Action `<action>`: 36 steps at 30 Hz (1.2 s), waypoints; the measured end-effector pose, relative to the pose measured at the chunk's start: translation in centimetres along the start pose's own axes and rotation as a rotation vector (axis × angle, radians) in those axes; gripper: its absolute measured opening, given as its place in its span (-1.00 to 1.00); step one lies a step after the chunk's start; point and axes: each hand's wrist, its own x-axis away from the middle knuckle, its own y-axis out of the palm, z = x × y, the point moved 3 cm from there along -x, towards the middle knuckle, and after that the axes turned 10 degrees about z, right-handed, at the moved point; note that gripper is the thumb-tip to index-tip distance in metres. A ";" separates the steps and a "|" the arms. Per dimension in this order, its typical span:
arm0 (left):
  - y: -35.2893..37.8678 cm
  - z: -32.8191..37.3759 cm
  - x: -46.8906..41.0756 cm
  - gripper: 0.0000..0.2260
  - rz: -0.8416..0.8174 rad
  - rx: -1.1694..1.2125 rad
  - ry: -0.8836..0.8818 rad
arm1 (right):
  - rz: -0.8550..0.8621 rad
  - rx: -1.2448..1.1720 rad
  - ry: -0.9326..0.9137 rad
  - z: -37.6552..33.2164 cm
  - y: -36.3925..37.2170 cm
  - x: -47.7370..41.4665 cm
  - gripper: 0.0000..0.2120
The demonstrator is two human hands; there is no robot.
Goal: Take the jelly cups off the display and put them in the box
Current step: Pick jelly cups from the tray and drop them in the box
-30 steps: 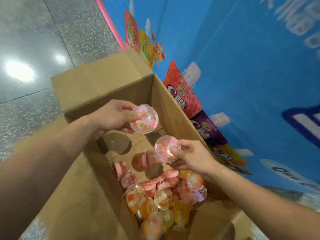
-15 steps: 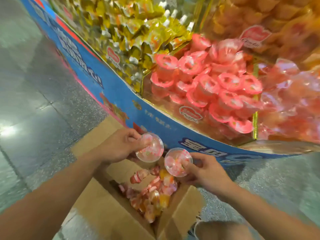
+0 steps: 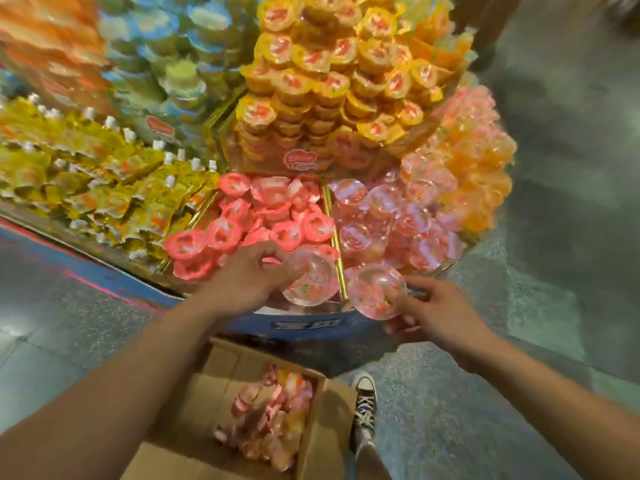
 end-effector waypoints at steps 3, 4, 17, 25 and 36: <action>3.9 2.7 -2.2 -0.73 -0.016 0.035 -0.017 | 0.048 -0.073 0.022 -0.5 -4.1 -1.7 -0.78; 5.3 3.3 -3.0 -0.74 -0.025 0.068 -0.033 | 0.062 -0.096 0.030 -0.6 -5.4 -2.3 -0.78; 18.3 10.8 -14.7 -0.80 -0.014 0.106 -0.062 | 0.153 -0.232 0.151 1.0 -19.5 -14.8 -0.73; 20.5 12.4 -21.2 -0.77 0.092 0.084 -0.055 | 0.088 -0.196 0.216 3.4 -21.5 -22.8 -0.52; 19.4 11.0 -24.0 -0.80 0.242 0.116 -0.063 | 0.095 -0.271 0.295 4.9 -18.9 -27.1 -0.75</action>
